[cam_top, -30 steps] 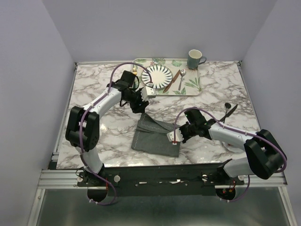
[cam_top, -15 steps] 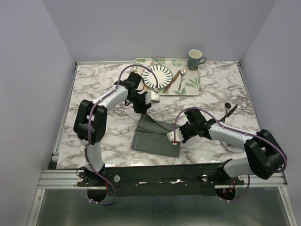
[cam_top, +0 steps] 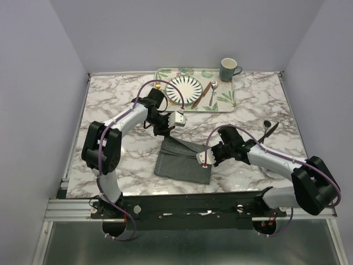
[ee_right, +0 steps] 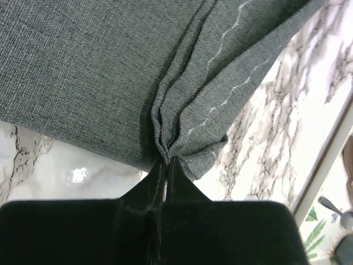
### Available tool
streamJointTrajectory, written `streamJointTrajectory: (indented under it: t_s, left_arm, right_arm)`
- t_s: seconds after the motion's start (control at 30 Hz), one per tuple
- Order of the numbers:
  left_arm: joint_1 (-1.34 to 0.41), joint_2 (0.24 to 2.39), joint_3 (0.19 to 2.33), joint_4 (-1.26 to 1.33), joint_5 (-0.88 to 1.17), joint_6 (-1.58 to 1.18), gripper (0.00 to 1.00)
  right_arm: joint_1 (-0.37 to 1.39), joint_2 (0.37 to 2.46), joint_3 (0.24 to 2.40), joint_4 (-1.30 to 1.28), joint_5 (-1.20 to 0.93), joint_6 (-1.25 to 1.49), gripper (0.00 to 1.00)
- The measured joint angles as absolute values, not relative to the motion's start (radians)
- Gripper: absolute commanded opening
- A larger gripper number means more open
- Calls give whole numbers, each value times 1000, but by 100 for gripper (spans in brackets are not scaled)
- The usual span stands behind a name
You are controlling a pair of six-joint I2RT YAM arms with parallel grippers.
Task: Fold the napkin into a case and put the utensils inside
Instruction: Fold the lower triangle-folded napkin at the center of the board.
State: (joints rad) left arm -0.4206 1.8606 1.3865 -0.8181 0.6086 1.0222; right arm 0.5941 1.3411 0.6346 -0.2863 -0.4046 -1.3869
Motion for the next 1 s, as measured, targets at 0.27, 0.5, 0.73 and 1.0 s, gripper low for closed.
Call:
streamJointTrajectory:
  t_s: [0.27,0.5,0.73,1.0]
  left_arm:
    - [-429,1699,1252,-835,636,996,0]
    - [-472,1691,1120,-778,638,932,2]
    - [-501,1691,1039,-677,610,874,36]
    - [-510,1691,1027,-655,590,869,49]
  right_arm:
    - [594,1264,635,-319,-410,-1351,1]
    - [594,1308,635,-331,-410,-1327,1]
    - [594,1348,636,-328,-409,-1309,1]
    - [594,1348,635,-324,-409,-1307,1]
